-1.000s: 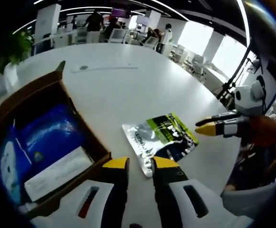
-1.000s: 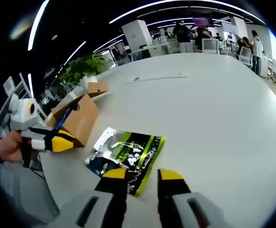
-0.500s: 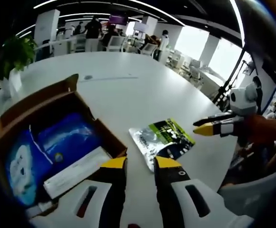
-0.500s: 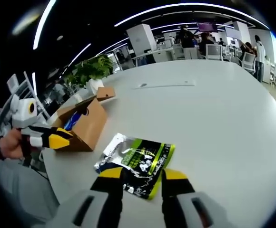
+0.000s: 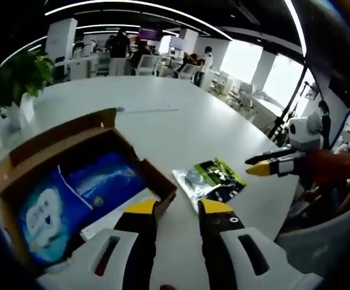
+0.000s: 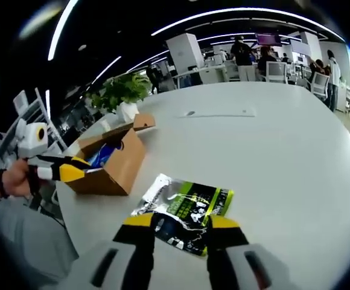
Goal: Operate the shoe box by opening the lid, removing the specified soft item, and placing it in the target area until the item is outside and the box remains undamaged.
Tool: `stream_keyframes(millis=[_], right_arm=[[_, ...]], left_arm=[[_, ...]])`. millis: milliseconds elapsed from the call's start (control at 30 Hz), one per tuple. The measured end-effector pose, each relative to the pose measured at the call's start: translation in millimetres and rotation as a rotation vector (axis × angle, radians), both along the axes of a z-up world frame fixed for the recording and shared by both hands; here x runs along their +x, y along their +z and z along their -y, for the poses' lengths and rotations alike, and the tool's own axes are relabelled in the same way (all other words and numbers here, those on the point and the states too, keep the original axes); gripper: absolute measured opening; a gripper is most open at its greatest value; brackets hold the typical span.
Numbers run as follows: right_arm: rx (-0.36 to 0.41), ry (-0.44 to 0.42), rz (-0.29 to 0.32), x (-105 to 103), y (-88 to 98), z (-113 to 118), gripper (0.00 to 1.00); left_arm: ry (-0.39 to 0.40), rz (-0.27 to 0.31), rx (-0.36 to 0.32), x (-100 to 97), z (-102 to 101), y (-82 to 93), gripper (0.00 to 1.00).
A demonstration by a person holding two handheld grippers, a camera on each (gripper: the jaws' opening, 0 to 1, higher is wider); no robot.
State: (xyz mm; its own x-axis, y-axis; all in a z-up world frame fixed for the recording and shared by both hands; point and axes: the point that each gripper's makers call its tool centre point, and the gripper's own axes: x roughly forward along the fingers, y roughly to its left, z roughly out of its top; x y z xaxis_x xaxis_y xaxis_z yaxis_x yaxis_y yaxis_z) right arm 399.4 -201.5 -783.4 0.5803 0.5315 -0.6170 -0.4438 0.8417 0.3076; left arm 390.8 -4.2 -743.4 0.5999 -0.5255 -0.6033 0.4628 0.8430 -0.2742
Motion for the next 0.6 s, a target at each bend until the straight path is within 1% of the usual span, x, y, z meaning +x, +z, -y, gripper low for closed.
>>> stream_keyframes(millis=[300,533,600], right_arm=[[0.003,0.022,0.014,-7.6,7.8,-18.8,0.31],[0.000,0.043,0.029,-6.2,14.9,-33.7,0.31],[-0.001,0.051,0.034,-5.5,18.0,-40.8,0.31]], left_arm=[[0.034,0.018,-0.003,-4.7,-25.9,9.0,0.28],[0.043,0.033,-0.001,-8.5,-44.6,15.0,0.28],[0.052,0.038,-0.003,-10.1,-53.4,17.6,0.28]])
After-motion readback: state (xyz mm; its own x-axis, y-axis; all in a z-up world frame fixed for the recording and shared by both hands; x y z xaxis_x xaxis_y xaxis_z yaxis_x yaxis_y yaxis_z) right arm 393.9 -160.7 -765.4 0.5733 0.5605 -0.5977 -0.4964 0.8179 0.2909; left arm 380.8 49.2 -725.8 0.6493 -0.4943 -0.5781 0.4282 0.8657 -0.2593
